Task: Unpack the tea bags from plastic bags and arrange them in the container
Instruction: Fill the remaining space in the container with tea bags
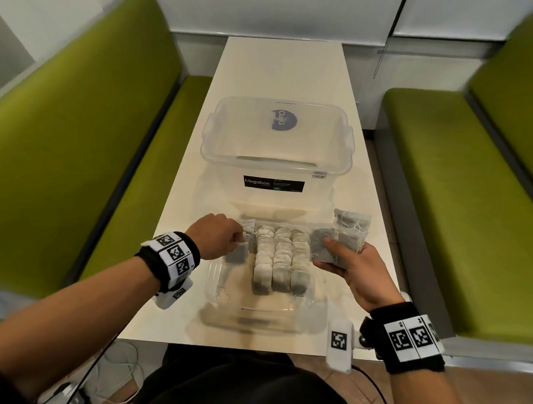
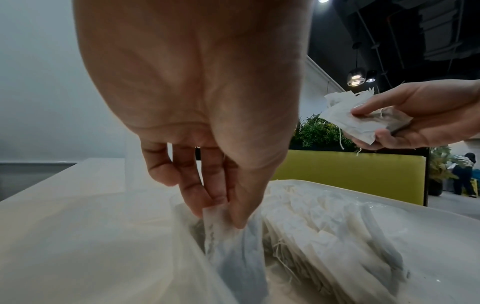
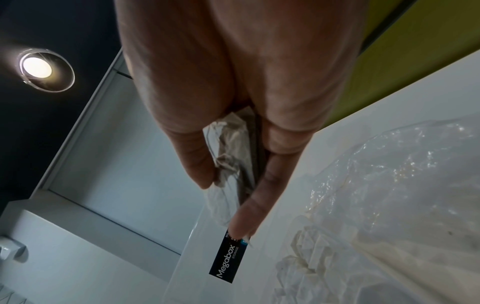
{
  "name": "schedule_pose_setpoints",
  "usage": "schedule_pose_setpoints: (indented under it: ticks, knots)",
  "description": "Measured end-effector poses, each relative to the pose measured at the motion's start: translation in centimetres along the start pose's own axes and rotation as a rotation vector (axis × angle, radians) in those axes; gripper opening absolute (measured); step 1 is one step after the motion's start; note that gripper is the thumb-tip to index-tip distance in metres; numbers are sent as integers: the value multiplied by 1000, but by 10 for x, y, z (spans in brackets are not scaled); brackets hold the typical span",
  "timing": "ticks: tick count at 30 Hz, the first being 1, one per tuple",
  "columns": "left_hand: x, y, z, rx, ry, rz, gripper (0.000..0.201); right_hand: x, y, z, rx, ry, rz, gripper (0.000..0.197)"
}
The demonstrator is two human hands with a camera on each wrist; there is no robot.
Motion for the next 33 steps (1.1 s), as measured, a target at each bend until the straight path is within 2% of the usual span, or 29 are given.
schedule_pose_setpoints:
  ticks: [12, 21, 29, 33]
  knots:
    - [4, -2, 1, -19, 49, 35, 16, -4, 4, 1, -16, -9, -22, 18]
    - [11, -2, -3, -60, 104, 70, 22, -4, 6, 1, -44, -99, -21, 28]
    - [30, -6, -15, 9, 175, -48, 26, -5, 8, 1, 0, -117, -76, 25]
    - [44, 2, -29, 27, 237, -254, 18, -8, 4, 0, 19, -125, -64, 27]
Point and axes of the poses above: each hand's wrist, its own z-axis towards the middle knuckle, its own x-axis out of the back of the hand, y = z × x, the point moved 1 cm from there along z, towards the middle knuckle, and after that the axes turned 4 degrees about -z, right-handed, at the moved point
